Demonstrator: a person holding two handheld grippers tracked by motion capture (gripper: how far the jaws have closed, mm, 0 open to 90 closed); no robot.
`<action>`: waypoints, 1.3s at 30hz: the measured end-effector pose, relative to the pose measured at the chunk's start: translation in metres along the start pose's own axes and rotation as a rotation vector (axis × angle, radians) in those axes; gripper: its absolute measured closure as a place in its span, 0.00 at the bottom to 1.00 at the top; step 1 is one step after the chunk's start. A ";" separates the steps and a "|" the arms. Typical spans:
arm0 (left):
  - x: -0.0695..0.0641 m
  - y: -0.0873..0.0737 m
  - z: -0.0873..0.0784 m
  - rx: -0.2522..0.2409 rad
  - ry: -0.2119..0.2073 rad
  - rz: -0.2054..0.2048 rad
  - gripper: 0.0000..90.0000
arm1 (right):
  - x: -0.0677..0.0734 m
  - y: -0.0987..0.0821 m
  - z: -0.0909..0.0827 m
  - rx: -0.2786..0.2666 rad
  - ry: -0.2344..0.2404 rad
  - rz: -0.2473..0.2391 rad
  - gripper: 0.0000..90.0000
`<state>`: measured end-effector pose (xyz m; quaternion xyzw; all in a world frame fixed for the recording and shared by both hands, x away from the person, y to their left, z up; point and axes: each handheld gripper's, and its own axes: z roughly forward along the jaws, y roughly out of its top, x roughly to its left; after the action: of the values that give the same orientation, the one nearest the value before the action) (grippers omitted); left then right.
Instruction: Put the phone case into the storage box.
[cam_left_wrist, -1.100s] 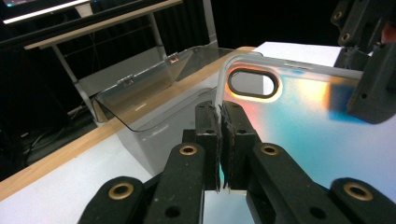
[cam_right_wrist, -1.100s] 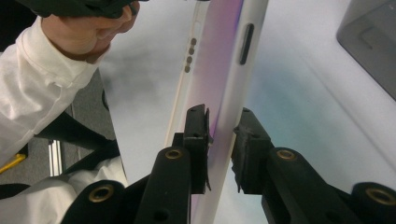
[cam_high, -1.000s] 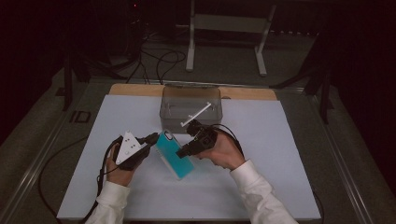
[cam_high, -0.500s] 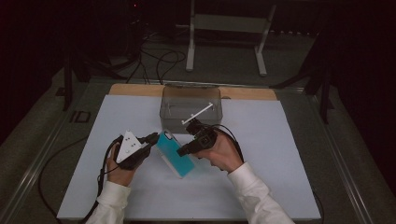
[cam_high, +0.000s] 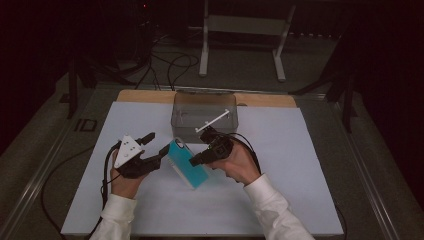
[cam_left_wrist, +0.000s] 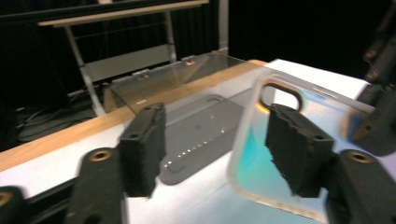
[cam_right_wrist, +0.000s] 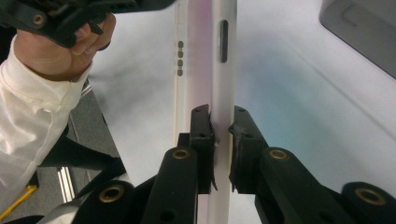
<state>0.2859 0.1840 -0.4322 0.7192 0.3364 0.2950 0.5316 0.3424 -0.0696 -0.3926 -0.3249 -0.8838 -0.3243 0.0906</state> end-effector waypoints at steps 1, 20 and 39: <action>0.001 0.001 -0.001 -0.003 0.006 -0.006 0.36 | 0.000 0.000 0.000 -0.001 0.001 0.000 0.91; 0.016 0.006 -0.015 -0.010 0.058 -0.085 0.01 | -0.008 -0.003 -0.010 -0.021 -0.025 0.013 0.91; 0.025 -0.024 -0.037 0.031 0.103 -0.146 0.00 | -0.015 -0.006 -0.022 -0.052 -0.067 0.031 0.91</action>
<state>0.2676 0.2297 -0.4436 0.6848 0.4193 0.2867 0.5225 0.3494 -0.0945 -0.3844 -0.3517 -0.8724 -0.3346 0.0574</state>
